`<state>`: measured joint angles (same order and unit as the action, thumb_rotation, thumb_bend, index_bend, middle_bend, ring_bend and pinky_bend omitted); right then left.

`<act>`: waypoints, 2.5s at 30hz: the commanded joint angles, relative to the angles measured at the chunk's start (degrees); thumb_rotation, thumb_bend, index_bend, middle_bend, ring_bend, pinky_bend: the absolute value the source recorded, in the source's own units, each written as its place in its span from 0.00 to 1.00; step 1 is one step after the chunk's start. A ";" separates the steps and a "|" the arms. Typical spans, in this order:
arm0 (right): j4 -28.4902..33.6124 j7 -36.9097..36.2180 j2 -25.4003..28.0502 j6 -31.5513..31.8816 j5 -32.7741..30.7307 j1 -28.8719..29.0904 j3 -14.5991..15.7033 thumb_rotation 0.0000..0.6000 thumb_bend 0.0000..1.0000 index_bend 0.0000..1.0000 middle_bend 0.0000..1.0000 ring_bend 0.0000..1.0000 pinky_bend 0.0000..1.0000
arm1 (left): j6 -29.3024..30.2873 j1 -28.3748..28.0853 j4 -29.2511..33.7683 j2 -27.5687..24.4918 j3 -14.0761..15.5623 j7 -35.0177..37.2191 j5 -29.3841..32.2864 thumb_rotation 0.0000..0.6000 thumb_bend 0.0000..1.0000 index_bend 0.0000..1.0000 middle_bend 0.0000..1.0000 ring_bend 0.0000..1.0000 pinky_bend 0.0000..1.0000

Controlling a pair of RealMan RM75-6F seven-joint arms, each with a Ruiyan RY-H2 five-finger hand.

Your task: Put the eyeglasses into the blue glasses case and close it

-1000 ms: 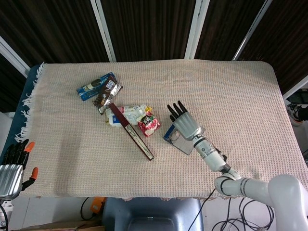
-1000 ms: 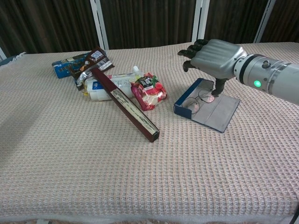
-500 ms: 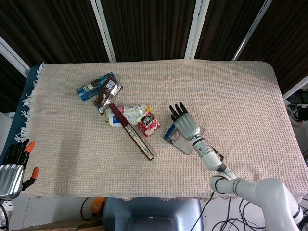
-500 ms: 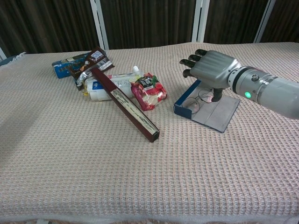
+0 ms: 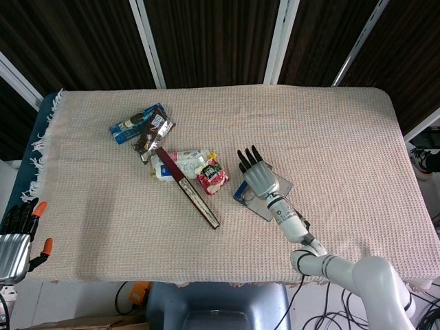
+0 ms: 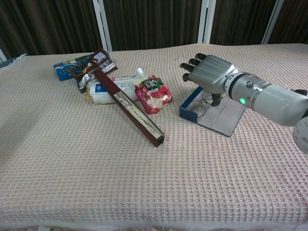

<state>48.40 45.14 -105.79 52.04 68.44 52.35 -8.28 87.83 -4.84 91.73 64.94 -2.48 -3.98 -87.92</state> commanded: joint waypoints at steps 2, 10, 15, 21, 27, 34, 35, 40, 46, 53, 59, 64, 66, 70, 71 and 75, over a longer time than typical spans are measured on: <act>-1.10 0.43 -1.09 -0.25 -0.18 0.64 -0.75 1.00 0.23 0.33 0.03 0.00 0.00 | -0.09 0.01 -0.04 -0.05 -0.02 0.10 0.12 1.00 0.42 0.00 0.00 0.00 0.05; -3.38 1.87 -3.87 -0.67 -1.09 2.28 -2.75 1.00 0.23 0.33 0.03 0.00 0.00 | -0.25 0.00 -0.04 -0.23 -0.25 0.51 0.65 1.00 0.42 0.00 0.00 0.00 0.05; -4.27 1.78 -4.61 -0.49 -1.41 2.63 -3.59 1.00 0.23 0.33 0.03 0.00 0.00 | -0.12 0.08 -0.15 -0.34 -0.28 0.86 0.68 1.00 0.42 0.00 0.00 0.00 0.05; -0.68 -1.55 -1.82 0.70 0.02 1.16 -3.11 1.00 0.22 0.33 0.03 0.00 0.00 | -0.12 0.03 -0.17 -0.28 -0.23 0.70 0.49 1.00 0.42 0.00 0.00 0.00 0.05; 12.63 -7.80 8.53 7.73 6.68 -4.83 1.56 1.00 0.23 0.34 0.03 0.00 0.00 | 0.50 0.25 -0.05 0.03 0.03 -0.12 -0.22 1.00 0.42 0.00 0.00 0.00 0.05; 17.67 -16.85 18.38 12.19 15.80 -10.24 9.14 1.00 0.23 0.51 0.03 0.00 0.00 | 0.85 0.40 0.30 0.53 0.45 -1.77 -1.03 1.00 0.42 0.00 0.00 0.00 0.05; 16.44 -18.52 18.67 12.28 16.70 -10.68 9.84 1.00 0.25 0.52 0.03 0.00 0.00 | 0.87 0.39 0.34 0.62 0.44 -2.02 -1.07 1.00 0.42 0.00 0.00 0.00 0.05; 11.79 -24.45 17.85 10.92 18.64 -11.17 11.20 1.00 0.29 0.55 0.04 0.00 0.00 | 0.63 0.24 0.36 0.84 0.42 -2.62 -1.07 1.00 0.42 0.00 0.00 0.00 0.05; 7.79 -27.48 15.28 9.34 19.46 -11.06 11.46 1.00 0.34 0.60 0.05 0.00 0.00 | 0.46 0.12 0.42 0.85 0.37 -2.61 -1.04 1.00 0.42 0.00 0.00 0.00 0.05; 0.33 -30.25 9.98 9.35 21.61 -11.19 11.67 1.00 0.36 0.63 0.07 0.00 0.00 | 0.12 -0.02 0.27 0.65 0.28 -2.06 -0.80 1.00 0.42 0.00 0.00 0.00 0.05; -2.86 -32.03 8.01 8.23 22.01 -11.12 11.36 1.00 0.40 0.63 0.07 0.00 0.00 | 0.18 0.00 0.28 0.62 0.15 -2.00 -0.58 1.00 0.42 0.00 0.00 0.00 0.05; -3.84 -32.90 7.61 8.27 22.60 -11.03 11.12 1.00 0.40 0.62 0.07 0.00 0.00 | 0.11 -0.04 0.24 0.66 0.08 -2.02 -0.42 1.00 0.42 0.00 0.00 0.00 0.05; -3.70 -32.84 7.82 8.71 22.91 -11.13 11.03 1.00 0.40 0.61 0.07 0.00 0.00 | 0.06 -0.06 0.21 0.65 0.03 -1.99 -0.33 1.00 0.42 0.00 0.00 0.00 0.05; -3.17 -32.67 8.39 8.99 23.17 -11.40 10.94 1.00 0.40 0.61 0.07 0.00 0.00 | -0.05 -0.13 0.18 0.69 0.01 -2.03 -0.28 1.00 0.42 0.00 0.00 0.00 0.05; -3.05 -32.62 8.50 8.98 23.20 -11.47 10.93 1.00 0.40 0.61 0.07 0.00 0.00 | -0.07 -0.12 0.17 0.69 0.04 -2.05 -0.29 1.00 0.42 0.00 0.00 0.00 0.05; -2.73 -32.28 8.96 8.96 23.43 -11.78 10.98 1.00 0.40 0.60 0.07 0.00 0.00 | 0.09 -0.07 0.22 0.72 0.12 -2.15 -0.48 1.00 0.42 0.00 0.00 0.00 0.05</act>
<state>45.63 12.83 -96.87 60.99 91.85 40.61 2.68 87.90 -4.93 91.94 65.66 -2.38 -6.13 -88.36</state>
